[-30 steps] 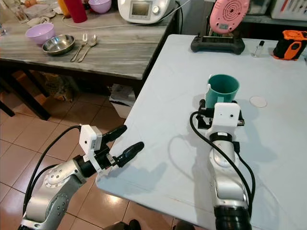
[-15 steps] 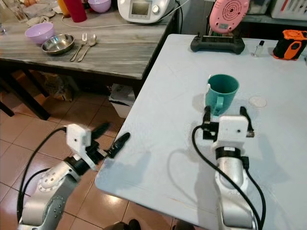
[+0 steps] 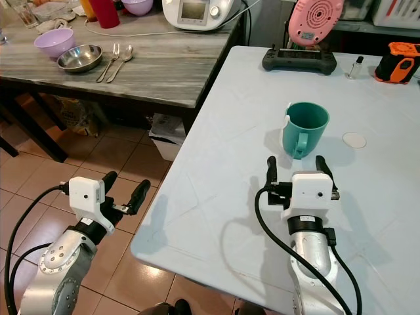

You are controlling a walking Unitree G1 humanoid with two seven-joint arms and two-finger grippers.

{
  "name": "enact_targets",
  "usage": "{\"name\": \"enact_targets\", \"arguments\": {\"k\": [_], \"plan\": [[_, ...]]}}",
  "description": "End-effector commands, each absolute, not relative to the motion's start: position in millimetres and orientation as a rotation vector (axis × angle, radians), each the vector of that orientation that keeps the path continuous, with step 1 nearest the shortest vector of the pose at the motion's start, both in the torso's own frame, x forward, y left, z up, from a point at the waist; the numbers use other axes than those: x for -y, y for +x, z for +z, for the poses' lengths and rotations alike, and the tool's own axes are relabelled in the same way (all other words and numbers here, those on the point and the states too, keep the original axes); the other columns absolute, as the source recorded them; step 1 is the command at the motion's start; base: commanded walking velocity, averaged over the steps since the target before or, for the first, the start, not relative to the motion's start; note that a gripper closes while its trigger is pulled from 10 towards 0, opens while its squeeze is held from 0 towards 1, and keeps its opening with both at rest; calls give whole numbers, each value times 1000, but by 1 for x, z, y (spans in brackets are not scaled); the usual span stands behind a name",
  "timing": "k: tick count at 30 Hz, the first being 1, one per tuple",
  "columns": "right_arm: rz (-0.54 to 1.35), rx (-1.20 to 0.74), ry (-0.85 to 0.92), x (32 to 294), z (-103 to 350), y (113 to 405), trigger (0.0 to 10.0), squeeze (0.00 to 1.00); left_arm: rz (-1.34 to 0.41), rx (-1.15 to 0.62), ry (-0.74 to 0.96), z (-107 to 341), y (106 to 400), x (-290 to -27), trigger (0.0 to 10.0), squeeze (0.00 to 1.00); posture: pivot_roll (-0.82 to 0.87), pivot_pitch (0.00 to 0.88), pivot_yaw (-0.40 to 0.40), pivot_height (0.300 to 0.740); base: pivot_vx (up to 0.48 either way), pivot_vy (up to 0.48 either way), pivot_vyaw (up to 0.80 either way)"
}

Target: Setting the table

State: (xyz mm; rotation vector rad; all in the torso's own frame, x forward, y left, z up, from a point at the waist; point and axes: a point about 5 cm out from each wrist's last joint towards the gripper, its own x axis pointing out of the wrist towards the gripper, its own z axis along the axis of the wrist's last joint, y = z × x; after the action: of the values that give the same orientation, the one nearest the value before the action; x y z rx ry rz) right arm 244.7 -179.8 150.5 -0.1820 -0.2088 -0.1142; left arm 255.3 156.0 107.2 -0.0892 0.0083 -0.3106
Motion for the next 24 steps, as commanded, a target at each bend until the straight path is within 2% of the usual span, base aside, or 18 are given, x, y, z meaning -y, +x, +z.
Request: {"name": "enact_targets", "arguments": {"k": [1,6,12,17,18,19,20,21,24], "plan": [[-92,214,-190,176,154,246,10000,0,-281,10,-64,111,258,-160,10000,0,-187,132,96,740,0,0,0],[-71,209,-177,171,160,255,10000,0,-229,18,-42,114,267,-158,10000,0,-192,132,92,740,0,0,0],[-66,217,-137,169,162,260,10000,0,-204,30,-34,116,274,-151,10000,0,-187,141,77,740,0,0,-748],[-46,209,-136,163,161,267,10000,0,-171,104,-51,124,274,-148,10000,24,-189,142,79,740,0,0,0],[-39,209,-134,162,161,268,10000,0,-157,163,-40,130,272,-148,0,765,-190,136,82,740,0,0,0],[-37,210,-133,162,161,269,10000,0,-177,184,-39,132,272,-147,0,714,-190,136,82,740,0,0,0],[-37,210,-133,162,161,269,10000,0,-177,184,-39,132,272,-147,0,714,-190,136,82,740,0,0,0],[-35,209,-131,161,161,270,10000,0,-193,184,-59,132,272,-147,10000,1000,-193,131,83,740,0,0,0],[-49,206,-124,162,161,272,10000,0,-166,152,-79,128,278,-150,10000,1000,-214,128,73,740,0,0,0]]}}
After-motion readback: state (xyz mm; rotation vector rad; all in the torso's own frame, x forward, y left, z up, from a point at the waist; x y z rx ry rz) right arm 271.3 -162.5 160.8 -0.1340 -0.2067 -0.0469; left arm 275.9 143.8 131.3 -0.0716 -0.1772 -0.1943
